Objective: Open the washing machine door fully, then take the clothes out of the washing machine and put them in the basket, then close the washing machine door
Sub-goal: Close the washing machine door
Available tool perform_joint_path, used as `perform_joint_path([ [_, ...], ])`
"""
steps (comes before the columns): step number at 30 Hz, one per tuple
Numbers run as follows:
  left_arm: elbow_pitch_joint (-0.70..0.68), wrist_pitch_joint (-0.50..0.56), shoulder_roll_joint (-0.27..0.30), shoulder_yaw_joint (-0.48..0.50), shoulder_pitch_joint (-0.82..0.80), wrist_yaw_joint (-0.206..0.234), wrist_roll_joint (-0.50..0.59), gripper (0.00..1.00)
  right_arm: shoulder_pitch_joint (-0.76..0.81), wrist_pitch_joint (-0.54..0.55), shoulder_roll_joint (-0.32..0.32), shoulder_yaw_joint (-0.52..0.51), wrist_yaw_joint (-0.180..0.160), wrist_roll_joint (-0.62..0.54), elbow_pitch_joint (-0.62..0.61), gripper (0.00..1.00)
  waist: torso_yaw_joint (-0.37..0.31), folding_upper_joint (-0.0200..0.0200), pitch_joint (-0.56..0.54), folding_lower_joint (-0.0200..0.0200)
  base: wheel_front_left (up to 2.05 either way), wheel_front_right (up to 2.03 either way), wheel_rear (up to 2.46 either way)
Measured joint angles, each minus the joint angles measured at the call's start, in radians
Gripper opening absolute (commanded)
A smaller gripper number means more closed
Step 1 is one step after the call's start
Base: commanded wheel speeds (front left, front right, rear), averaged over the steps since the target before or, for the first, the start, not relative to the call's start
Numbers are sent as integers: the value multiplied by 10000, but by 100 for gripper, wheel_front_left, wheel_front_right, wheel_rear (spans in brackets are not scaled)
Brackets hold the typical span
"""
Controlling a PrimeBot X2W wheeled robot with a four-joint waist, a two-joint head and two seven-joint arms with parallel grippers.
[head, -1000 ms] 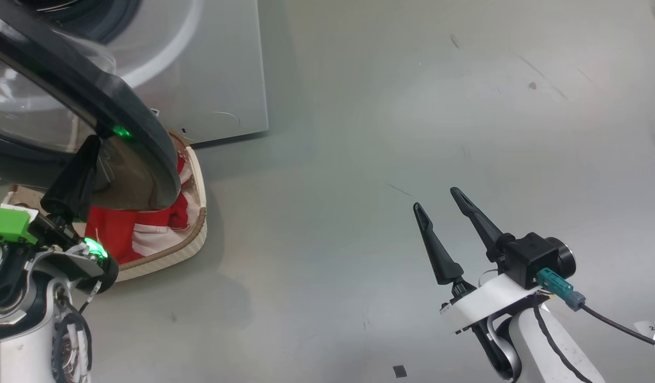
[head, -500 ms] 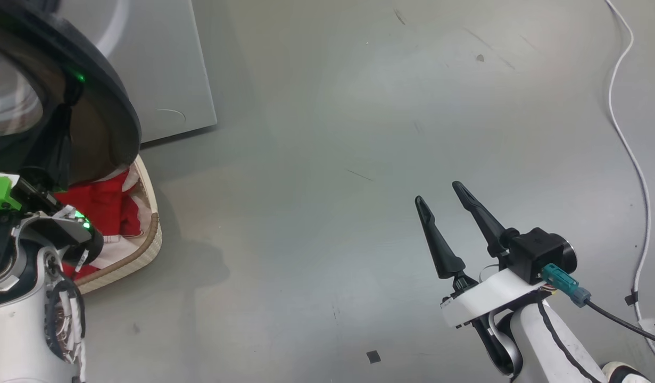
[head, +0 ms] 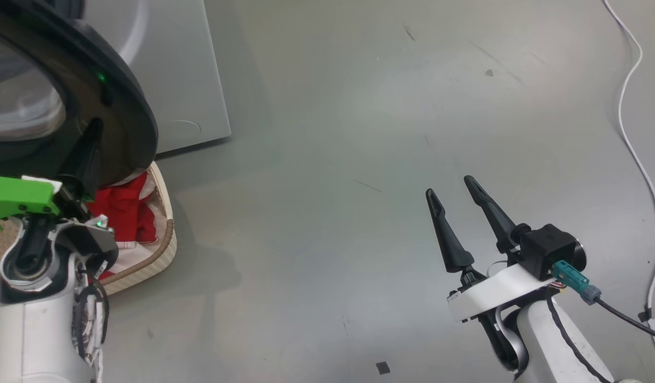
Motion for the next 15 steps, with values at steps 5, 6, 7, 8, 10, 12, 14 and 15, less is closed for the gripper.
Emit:
perform_joint_path([
  [5,88,148,418,-1011,587,-619,1356,0,11,0,2,-221,-6,-10,27,100,241,0,-345,0,0,0,0],
  [6,105,144,499,-1164,729,-773,1601,0,24,0,2,-261,-6,-13,36,100,297,0,-426,0,0,0,0],
  [7,125,134,554,-1273,849,-892,1835,0,46,0,0,-291,-6,-25,44,100,355,0,-506,0,0,0,0],
  [8,146,113,610,-1398,954,-1024,2004,0,81,0,-2,-322,-6,-25,54,100,417,0,-585,0,0,0,0],
  [10,182,2,779,-1705,1146,-1229,2631,0,150,0,0,-368,-6,-38,84,100,556,0,-748,0,0,0,0],
  [12,201,-171,997,-1973,1333,-1323,3252,0,234,0,-8,-437,-6,-77,102,100,709,0,-907,0,0,0,0],
  [14,201,-370,1244,-2274,1539,-1400,3927,0,329,0,-33,-485,-6,-132,119,100,867,0,-1070,0,0,0,0],
  [15,198,-508,1371,-2426,1640,-1438,4301,0,359,0,-50,-504,-6,-134,130,100,944,0,-1152,0,0,0,0],
])
